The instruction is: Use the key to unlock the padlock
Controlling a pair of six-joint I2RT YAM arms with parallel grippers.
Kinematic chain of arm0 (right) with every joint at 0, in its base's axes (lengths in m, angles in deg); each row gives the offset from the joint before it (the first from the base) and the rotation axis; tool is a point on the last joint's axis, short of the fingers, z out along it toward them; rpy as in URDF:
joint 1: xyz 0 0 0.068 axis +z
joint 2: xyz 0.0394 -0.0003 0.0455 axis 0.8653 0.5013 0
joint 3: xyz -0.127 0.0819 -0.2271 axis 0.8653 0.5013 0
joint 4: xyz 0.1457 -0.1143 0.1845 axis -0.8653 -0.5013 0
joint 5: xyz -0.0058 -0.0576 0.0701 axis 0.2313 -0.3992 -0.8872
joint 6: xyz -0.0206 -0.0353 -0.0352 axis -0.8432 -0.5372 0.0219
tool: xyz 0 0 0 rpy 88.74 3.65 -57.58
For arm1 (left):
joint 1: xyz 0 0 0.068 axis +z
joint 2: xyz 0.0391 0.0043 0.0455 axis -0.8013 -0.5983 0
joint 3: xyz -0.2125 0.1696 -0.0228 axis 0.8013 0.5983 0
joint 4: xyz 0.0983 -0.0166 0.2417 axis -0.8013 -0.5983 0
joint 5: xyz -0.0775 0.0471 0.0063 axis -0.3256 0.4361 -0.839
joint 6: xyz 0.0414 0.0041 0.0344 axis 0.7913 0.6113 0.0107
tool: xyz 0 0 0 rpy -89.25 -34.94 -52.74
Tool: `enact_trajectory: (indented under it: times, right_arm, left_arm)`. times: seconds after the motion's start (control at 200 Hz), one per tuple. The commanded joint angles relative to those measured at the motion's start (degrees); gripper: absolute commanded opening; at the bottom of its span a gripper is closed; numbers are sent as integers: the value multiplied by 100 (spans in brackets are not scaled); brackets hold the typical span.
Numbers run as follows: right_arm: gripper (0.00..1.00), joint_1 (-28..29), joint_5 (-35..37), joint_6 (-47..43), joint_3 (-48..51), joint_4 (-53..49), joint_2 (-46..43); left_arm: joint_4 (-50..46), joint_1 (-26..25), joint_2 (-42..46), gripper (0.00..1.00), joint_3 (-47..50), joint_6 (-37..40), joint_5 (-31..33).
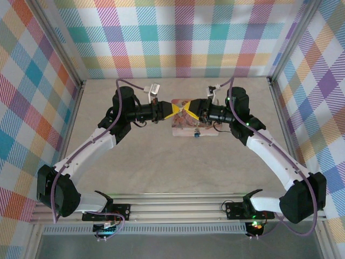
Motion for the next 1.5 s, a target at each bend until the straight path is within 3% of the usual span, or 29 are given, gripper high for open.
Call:
enact_trajectory:
  times: [0.0, 0.66, 1.15, 1.225, 1.29, 1.385, 1.435, 1.495]
  right_arm:
    - [34, 56, -252, 193, -97, 439, 127]
    - [34, 57, -539, 777, 68, 1534, 386]
    - [0, 57, -353, 1149, 429, 2298, 384]
    - [0, 57, -290, 790, 310, 1808, 264]
    - [0, 57, -59, 161, 15, 697, 88]
    - [0, 65, 535, -860, -704, -1353, -39]
    - [0, 74, 959, -1280, -1169, -2526, 26]
    - [0, 99, 1431, -1611, -1594, -3528, 118]
  left_arm:
    - [362, 30, 142, 0, 46, -118, -159]
    - [724, 36, -39, 0, 177, -374, -146]
    - [708, 37, -88, 0, 151, -425, -138]
    - [483, 35, -88, 0, 89, -299, -67]
    - [60, 35, -42, 1, -20, 4, 53]
    - [-1069, 35, 130, 32, -332, 914, 481]
    - [-1682, 35, 244, 39, -496, 1475, 781]
    - [-2181, 27, 353, 41, -653, 2025, 1133]
